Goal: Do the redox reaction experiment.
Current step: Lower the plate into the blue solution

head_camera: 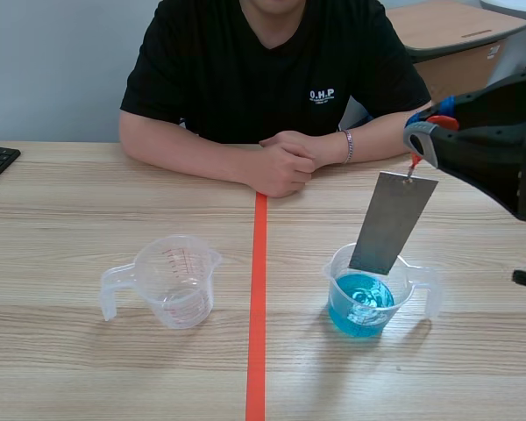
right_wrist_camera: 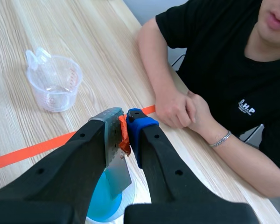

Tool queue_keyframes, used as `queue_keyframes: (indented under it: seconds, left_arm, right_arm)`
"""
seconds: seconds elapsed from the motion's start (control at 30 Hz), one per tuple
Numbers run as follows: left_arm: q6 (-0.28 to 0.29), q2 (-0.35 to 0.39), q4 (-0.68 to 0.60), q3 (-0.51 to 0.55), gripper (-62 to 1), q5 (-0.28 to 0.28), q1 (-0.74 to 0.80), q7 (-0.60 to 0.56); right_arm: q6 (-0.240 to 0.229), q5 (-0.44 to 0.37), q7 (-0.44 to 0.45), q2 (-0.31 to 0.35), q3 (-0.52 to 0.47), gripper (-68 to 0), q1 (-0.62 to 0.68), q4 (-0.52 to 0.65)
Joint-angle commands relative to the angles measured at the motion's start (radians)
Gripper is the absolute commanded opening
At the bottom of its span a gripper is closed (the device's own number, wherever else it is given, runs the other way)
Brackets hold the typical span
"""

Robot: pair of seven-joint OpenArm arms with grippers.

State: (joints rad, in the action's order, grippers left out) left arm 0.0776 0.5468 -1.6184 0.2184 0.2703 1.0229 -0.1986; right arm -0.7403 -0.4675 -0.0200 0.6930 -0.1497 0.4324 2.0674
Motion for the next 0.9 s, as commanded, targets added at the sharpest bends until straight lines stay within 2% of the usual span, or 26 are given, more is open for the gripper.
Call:
queue_keyframes:
  seconds: [0.0,0.23,0.53,0.87]
  left_arm:
    - [-0.015,-0.027,-0.009,-0.005,-56.3,0.008,0.002,-0.014]
    - [-0.093,-0.114,-0.004,-0.005,-56.3,0.006,0.03,-0.005]
    - [-0.09,-0.12,-0.004,-0.005,-56.3,0.007,0.029,0.038]
    - [-0.09,-0.12,-0.004,-0.005,-56.3,0.007,0.029,0.038]
  right_arm:
    - [-0.005,-0.003,0.026,0.011,-0.002,-66.0,-0.014,-0.011]
    - [-0.005,0.064,0.077,0.01,0.042,-66.0,-0.026,-0.069]
    - [-0.005,0.116,0.125,0.01,0.151,-66.0,-0.118,-0.215]
    - [-0.005,0.245,0.165,-0.062,0.254,-66.0,-0.232,-0.373]
